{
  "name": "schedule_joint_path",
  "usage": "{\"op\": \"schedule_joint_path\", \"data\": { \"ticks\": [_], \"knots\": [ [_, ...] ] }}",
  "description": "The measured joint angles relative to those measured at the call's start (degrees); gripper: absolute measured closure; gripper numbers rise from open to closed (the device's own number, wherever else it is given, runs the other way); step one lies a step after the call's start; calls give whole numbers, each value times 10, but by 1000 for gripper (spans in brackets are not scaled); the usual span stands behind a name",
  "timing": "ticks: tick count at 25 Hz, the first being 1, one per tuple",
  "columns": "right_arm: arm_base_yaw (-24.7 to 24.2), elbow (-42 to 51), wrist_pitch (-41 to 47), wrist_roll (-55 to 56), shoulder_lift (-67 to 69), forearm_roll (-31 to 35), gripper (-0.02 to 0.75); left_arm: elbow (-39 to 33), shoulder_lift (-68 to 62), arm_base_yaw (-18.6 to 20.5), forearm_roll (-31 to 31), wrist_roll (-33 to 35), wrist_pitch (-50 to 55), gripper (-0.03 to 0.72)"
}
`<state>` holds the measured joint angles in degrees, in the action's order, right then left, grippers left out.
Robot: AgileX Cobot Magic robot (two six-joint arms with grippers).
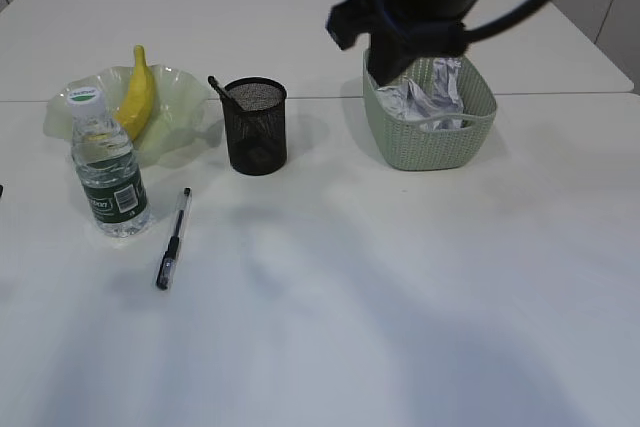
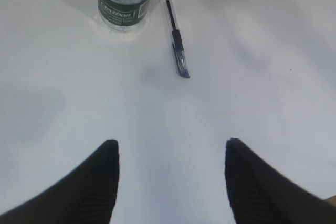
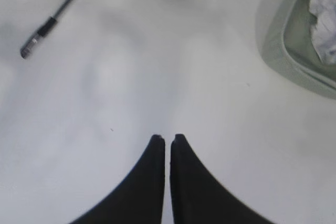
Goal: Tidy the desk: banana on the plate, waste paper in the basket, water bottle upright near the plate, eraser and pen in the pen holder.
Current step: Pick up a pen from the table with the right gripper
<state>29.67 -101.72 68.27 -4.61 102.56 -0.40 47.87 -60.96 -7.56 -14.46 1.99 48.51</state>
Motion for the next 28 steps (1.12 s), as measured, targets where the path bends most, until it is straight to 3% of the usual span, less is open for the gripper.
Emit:
{"op": "schedule_joint_path", "data": {
  "ticks": [7,11,21,28],
  "knots": [
    [-11,176,-24,21,-107,-52,720,0,0,0,-17,0,16,235],
    [-11,212,-32,21,-124,-52,720,0,0,-5,-18,0,7,235],
    [-11,216,-54,23,-125,-52,720,0,-56,-128,5,-24,-85,274],
    [-11,216,-55,23,-125,-52,720,0,-161,-159,6,-49,-142,282]
  ]
}}
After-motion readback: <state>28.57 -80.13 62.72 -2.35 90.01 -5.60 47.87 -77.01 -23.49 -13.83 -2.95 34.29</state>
